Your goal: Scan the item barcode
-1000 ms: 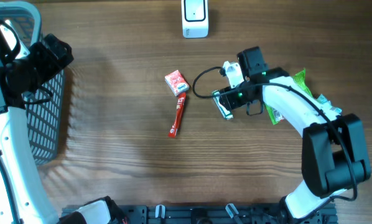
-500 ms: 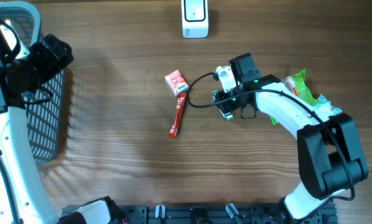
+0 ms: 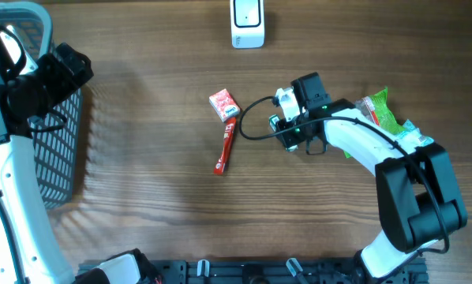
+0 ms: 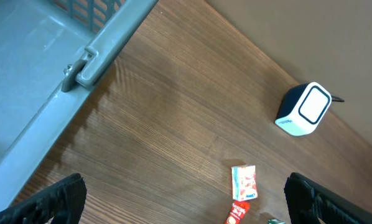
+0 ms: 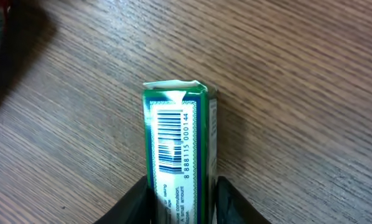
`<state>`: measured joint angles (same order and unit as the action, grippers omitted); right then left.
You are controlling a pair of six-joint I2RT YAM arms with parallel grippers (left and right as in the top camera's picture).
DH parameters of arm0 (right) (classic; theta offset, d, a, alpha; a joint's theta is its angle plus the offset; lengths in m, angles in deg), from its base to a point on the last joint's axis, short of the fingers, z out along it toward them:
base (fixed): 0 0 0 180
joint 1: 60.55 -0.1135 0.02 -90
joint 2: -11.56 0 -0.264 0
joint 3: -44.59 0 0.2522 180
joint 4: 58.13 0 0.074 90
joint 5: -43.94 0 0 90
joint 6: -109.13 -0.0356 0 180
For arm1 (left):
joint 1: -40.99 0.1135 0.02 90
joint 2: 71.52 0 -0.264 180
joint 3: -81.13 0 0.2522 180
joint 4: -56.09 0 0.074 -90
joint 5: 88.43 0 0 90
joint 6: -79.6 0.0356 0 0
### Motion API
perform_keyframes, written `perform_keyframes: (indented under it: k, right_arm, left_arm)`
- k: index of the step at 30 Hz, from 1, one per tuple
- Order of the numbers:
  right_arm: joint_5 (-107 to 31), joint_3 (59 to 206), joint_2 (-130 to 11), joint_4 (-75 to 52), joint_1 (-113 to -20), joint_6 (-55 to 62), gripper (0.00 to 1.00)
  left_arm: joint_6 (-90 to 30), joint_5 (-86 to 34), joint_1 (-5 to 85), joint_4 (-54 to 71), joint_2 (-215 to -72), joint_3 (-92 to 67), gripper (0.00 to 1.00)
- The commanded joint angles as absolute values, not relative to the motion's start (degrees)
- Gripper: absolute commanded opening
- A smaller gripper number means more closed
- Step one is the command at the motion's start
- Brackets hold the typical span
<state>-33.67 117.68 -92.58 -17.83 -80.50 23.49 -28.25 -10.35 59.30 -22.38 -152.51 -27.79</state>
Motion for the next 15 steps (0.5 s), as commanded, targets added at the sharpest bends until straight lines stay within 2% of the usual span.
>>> perform_keyframes:
  k: [1, 4, 9, 15]
  right_arm:
    - [-34.4, 117.6, -93.2, -18.2, -80.6, 21.5, 0.34]
    - [-33.7, 117.6, -93.2, -18.2, -80.6, 21.6, 0.33]
    - [-30.3, 119.1, -93.1, -16.8, -80.6, 21.5, 0.24]
    - [-26.4, 119.5, -91.9, -16.5, -80.1, 19.2, 0.23]
  left_arm:
    - [-27.3, -11.0, 59.1, -22.3, -152.5, -28.3, 1.0]
    - [-27.3, -11.0, 59.1, -22.3, -152.5, -28.3, 1.0]
    - [-27.3, -11.0, 59.1, -22.3, -152.5, -28.3, 1.0]
    - [-27.3, -11.0, 59.1, -22.3, -152.5, -28.3, 1.0]
